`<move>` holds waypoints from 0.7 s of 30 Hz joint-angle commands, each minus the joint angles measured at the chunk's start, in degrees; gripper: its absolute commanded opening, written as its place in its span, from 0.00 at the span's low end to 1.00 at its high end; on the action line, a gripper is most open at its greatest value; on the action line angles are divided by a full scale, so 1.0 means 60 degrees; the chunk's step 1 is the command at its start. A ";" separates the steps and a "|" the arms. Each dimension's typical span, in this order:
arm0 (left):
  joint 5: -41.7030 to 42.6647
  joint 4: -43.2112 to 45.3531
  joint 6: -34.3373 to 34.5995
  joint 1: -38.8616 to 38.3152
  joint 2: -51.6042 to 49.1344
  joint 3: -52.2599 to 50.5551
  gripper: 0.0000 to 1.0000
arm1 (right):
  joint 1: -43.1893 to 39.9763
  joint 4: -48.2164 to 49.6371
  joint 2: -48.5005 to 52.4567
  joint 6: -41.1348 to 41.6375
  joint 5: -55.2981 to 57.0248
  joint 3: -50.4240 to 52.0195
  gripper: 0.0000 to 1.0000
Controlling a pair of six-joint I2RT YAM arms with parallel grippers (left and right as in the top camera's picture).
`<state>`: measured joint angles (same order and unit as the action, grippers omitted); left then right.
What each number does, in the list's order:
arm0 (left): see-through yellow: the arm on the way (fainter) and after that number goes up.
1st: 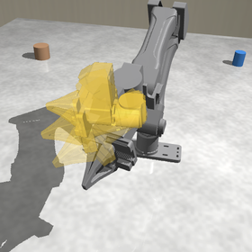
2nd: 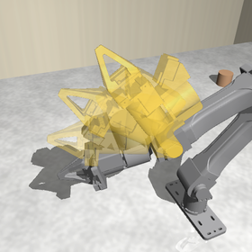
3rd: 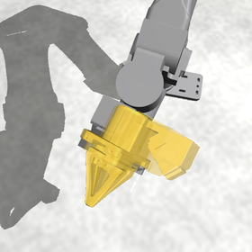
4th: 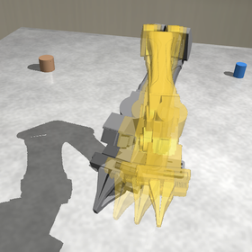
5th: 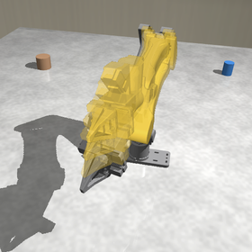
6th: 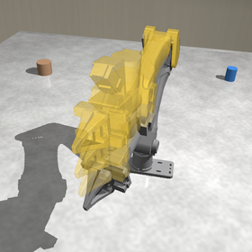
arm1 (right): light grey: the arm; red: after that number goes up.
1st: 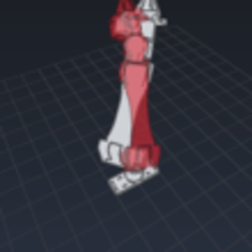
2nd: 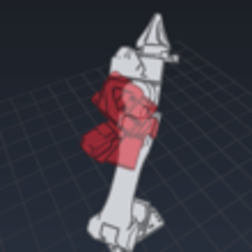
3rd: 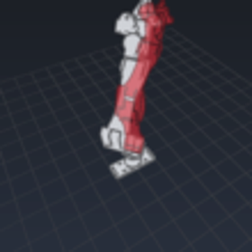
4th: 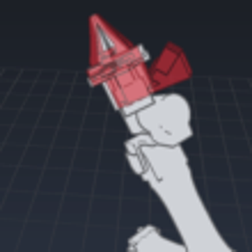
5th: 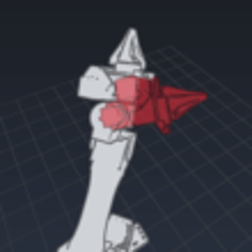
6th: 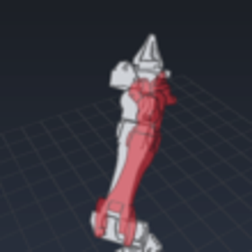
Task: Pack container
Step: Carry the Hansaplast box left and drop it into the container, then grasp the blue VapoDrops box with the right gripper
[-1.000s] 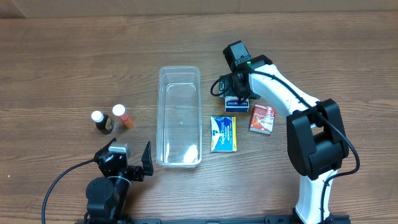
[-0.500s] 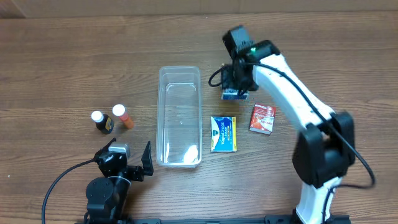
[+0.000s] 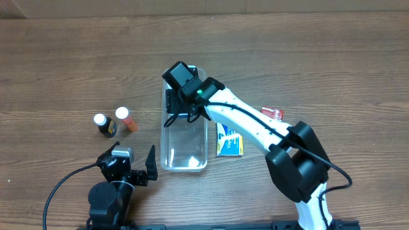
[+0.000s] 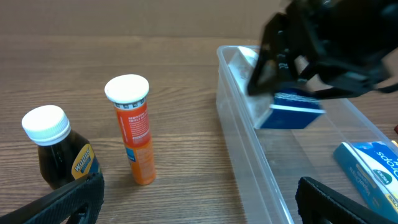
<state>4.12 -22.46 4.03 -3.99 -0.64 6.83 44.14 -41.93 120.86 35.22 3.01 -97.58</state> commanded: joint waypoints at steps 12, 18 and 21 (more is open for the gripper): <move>0.0066 0.0036 -0.0182 0.0062 0.0055 -0.0044 1.00 | -0.2353 -0.5373 -0.3206 -0.1661 0.0087 -0.0219 1.00; 0.0066 0.0036 -0.0182 0.0062 0.0055 -0.0044 1.00 | -0.2299 -0.2790 -0.2929 -0.1588 -0.1993 0.3413 1.00; 0.0066 0.0036 -0.0182 0.0062 0.0055 -0.0044 1.00 | -0.2251 -0.2047 -0.2929 -0.1716 -0.2014 0.4623 1.00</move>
<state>4.12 -22.46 4.03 -3.99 -0.64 6.83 30.11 -55.96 104.55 25.63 -7.49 -73.58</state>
